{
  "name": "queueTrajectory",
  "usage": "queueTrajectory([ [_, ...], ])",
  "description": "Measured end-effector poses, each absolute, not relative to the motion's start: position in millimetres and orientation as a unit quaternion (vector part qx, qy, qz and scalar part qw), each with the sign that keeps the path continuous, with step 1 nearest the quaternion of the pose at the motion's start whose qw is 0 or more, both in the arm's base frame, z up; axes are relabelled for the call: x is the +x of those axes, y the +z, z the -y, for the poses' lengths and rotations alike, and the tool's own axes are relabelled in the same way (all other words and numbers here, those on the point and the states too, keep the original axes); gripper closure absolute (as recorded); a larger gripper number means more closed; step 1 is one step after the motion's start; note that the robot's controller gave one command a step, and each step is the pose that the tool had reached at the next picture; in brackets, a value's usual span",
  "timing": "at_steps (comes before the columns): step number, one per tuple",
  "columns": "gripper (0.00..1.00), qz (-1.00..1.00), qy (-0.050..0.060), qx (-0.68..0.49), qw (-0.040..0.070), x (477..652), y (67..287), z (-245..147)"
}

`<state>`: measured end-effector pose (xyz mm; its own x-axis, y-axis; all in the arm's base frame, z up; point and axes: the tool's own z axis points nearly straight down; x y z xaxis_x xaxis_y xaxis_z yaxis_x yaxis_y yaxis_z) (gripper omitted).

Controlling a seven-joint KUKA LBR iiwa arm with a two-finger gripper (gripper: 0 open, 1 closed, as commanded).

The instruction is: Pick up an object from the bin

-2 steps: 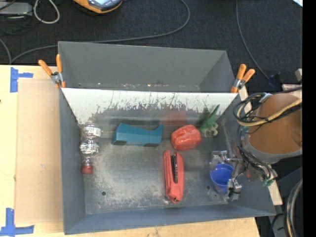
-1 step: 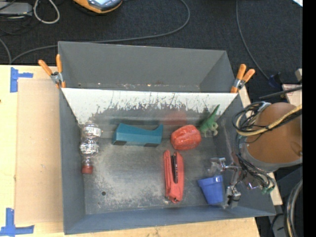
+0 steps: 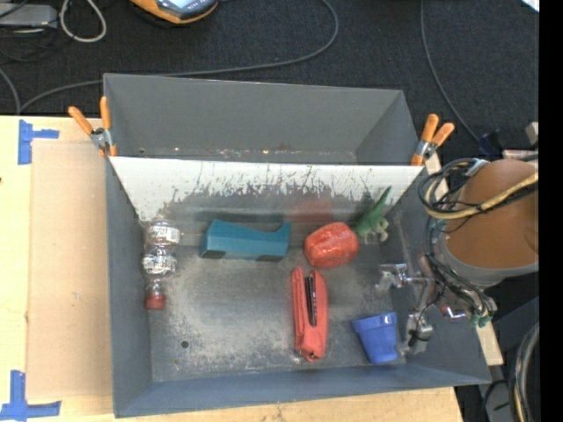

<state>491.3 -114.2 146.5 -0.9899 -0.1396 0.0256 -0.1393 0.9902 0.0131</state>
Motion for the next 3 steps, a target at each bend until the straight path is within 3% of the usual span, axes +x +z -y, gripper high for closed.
queueTrajectory([
  [1, 0.00, 0.997, -0.004, -0.073, 0.014, 506.4, 77.0, 109.6],
  [3, 0.00, 0.998, -0.005, -0.068, 0.016, 492.1, 68.7, 117.5],
])
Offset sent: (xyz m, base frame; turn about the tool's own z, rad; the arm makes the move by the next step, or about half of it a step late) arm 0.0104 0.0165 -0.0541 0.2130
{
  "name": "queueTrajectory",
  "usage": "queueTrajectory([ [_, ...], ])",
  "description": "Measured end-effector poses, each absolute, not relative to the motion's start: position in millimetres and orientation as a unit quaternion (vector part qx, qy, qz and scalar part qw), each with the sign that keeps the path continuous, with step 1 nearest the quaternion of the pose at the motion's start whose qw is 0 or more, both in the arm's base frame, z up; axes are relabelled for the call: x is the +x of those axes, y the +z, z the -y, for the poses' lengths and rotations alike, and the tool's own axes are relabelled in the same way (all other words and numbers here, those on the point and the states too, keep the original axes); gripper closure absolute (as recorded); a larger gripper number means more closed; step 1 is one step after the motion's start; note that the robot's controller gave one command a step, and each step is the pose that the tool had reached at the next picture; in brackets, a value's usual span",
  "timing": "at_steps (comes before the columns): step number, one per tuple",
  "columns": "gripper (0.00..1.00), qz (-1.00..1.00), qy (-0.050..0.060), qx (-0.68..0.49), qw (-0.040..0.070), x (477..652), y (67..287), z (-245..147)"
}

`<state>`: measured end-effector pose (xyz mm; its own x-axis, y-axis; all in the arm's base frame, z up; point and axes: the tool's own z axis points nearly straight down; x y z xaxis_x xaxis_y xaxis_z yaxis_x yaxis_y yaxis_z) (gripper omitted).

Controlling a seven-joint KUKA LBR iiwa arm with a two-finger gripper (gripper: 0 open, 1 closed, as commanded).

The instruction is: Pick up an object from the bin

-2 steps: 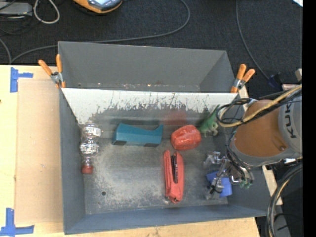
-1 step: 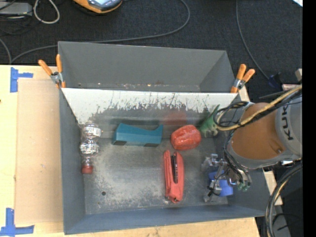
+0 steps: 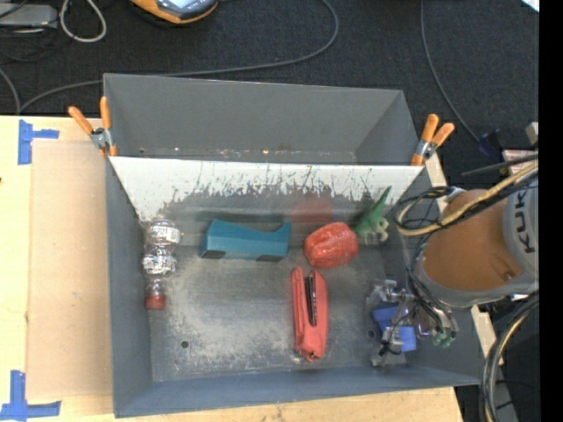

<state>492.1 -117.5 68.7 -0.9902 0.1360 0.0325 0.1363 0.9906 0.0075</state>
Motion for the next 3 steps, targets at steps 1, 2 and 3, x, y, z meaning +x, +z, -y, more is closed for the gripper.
queueTrajectory([
  [1, 0.00, 0.998, -0.004, -0.061, 0.019, 494.4, 82.2, 124.9],
  [2, 0.00, 0.998, -0.007, 0.057, 0.018, 501.8, 131.4, 103.1],
  [3, 0.00, 0.997, -0.004, -0.069, 0.019, 491.1, 133.0, 112.0],
])
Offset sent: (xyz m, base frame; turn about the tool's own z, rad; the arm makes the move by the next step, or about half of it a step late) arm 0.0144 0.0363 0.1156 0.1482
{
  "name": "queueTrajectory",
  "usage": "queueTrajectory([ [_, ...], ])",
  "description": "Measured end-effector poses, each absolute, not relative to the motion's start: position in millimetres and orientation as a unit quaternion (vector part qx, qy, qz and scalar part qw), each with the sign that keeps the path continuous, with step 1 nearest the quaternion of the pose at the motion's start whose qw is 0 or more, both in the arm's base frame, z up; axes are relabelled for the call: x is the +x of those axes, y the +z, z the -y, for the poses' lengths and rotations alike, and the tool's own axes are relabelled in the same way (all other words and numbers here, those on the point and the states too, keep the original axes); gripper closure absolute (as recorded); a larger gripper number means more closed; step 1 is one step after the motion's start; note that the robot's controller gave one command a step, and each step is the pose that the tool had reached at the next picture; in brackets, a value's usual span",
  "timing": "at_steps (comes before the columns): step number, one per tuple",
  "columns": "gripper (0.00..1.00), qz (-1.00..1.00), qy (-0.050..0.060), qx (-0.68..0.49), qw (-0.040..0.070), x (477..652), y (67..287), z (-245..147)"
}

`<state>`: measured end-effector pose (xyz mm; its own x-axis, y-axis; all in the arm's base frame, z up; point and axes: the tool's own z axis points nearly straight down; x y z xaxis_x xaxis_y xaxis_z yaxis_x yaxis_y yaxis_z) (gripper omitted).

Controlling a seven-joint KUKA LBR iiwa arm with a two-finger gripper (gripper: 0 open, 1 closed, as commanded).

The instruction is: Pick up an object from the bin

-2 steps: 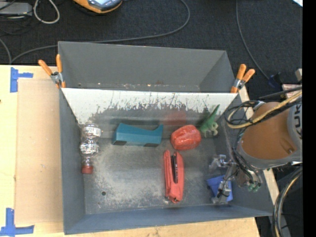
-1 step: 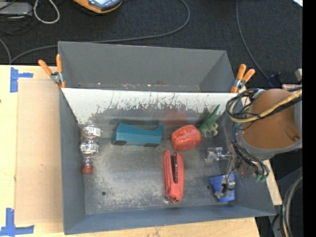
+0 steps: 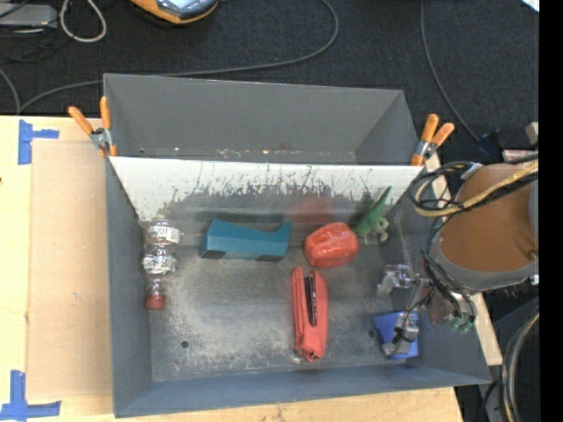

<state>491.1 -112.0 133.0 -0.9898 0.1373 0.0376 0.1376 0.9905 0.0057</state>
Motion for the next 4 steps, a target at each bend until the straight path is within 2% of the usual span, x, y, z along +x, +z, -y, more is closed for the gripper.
queueTrajectory([
  [1, 0.00, 1.000, -0.010, -0.017, 0.018, 513.9, 86.1, 134.5],
  [2, 0.00, 1.000, -0.007, -0.016, 0.017, 519.9, 75.2, 136.9],
  [3, 0.00, 1.000, -0.007, -0.022, 0.018, 522.6, 75.6, 141.2],
  [4, 1.00, 1.000, -0.010, -0.001, 0.018, 529.1, 70.8, 120.7],
])
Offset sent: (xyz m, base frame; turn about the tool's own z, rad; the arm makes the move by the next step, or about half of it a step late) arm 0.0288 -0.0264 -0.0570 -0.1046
